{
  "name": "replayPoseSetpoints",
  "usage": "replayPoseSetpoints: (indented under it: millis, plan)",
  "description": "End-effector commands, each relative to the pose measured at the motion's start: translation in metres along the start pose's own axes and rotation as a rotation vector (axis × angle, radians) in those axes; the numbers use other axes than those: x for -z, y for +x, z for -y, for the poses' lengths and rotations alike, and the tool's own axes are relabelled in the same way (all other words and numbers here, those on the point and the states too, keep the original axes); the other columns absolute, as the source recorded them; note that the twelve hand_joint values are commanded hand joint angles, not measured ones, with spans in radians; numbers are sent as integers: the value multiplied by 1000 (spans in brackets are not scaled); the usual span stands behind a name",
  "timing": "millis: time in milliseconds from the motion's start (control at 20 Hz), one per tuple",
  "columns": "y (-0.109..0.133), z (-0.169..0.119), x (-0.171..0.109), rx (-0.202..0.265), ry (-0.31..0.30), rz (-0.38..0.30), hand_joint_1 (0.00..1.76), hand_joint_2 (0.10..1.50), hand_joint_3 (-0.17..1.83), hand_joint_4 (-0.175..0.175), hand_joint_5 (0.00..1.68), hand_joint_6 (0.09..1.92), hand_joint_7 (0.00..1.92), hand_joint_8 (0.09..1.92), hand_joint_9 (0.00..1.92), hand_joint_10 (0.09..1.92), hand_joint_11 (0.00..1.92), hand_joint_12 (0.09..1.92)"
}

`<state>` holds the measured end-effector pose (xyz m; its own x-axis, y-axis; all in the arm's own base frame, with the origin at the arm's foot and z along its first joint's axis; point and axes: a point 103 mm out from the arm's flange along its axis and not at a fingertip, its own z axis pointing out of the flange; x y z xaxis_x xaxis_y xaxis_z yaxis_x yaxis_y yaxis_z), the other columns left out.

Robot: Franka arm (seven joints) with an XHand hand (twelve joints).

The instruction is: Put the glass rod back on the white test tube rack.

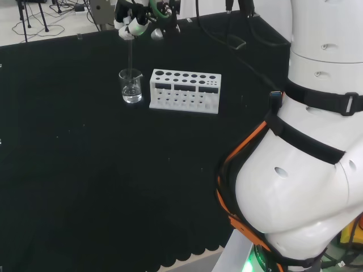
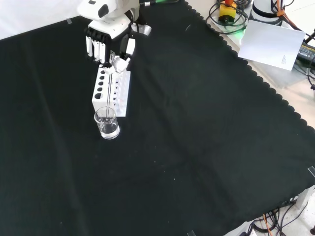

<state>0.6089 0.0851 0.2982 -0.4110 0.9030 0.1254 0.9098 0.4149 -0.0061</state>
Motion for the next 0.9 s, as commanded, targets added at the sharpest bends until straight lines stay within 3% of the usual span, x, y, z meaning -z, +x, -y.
replayPoseSetpoints:
  millis: [50,650,900]
  plan:
    - [3,0,10,-18,8,28,1303,845,418,-175,1174,454,1149,1106,1644,736,1187,809]
    - [0,2,2,-10,-18,-11,1303,846,415,-175,1174,452,1148,1106,1644,737,1187,809]
    - [-1,11,22,-23,-39,-12,1303,847,414,-175,1174,451,1148,1106,1644,737,1187,809]
